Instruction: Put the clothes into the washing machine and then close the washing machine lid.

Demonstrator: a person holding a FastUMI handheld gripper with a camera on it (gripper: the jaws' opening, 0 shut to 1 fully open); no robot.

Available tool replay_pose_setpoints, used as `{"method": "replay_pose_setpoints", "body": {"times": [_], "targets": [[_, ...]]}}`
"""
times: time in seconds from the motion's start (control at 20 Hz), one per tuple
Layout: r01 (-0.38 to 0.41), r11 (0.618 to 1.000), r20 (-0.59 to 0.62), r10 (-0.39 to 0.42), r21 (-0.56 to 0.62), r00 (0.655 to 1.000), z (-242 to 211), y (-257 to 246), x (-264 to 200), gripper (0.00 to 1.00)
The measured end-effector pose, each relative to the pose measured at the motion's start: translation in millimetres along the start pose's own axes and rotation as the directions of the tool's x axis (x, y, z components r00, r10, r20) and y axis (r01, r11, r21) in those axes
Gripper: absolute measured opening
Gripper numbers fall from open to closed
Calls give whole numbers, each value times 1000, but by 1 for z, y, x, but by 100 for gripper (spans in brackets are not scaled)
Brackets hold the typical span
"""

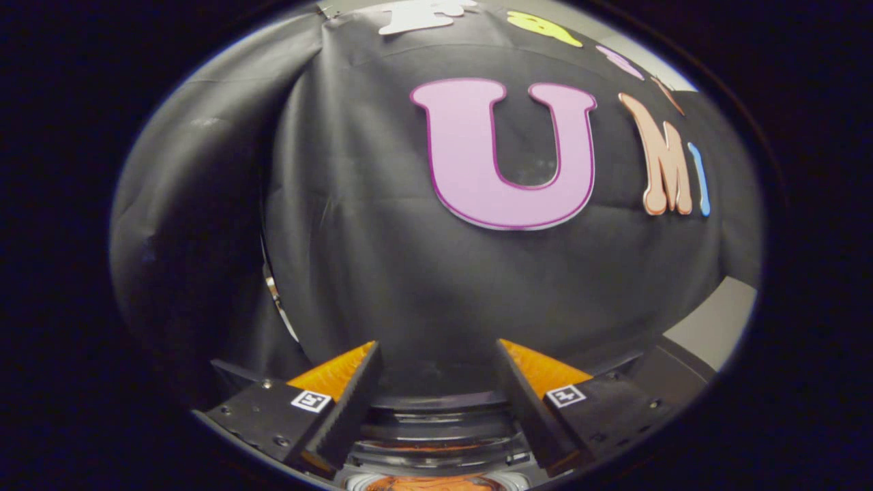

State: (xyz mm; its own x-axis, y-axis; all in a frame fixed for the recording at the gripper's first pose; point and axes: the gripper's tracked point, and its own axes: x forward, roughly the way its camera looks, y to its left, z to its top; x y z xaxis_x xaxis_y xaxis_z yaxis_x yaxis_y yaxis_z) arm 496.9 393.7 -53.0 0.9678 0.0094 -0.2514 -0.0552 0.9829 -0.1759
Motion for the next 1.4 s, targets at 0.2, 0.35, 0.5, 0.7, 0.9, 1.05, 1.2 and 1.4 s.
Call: {"method": "replay_pose_setpoints", "body": {"times": [0.2,0.35,0.5,0.7,0.9,1.05,1.2,1.4], "targets": [[-9,1000,56,9,0,998,3,-1,-12,99],[-22,1000,75,22,2,997,2,-2,-25,99],[4,1000,76,-4,2,997,2,-5,-33,99],[-24,1000,68,24,3,997,0,-6,-40,99],[-44,999,66,44,-7,997,-1,-6,-49,99],[-47,999,68,47,-7,997,-3,-7,-56,99],[-57,998,68,57,-10,996,-4,-7,-64,99],[-57,998,70,57,-10,996,-8,-8,-74,99]]}}
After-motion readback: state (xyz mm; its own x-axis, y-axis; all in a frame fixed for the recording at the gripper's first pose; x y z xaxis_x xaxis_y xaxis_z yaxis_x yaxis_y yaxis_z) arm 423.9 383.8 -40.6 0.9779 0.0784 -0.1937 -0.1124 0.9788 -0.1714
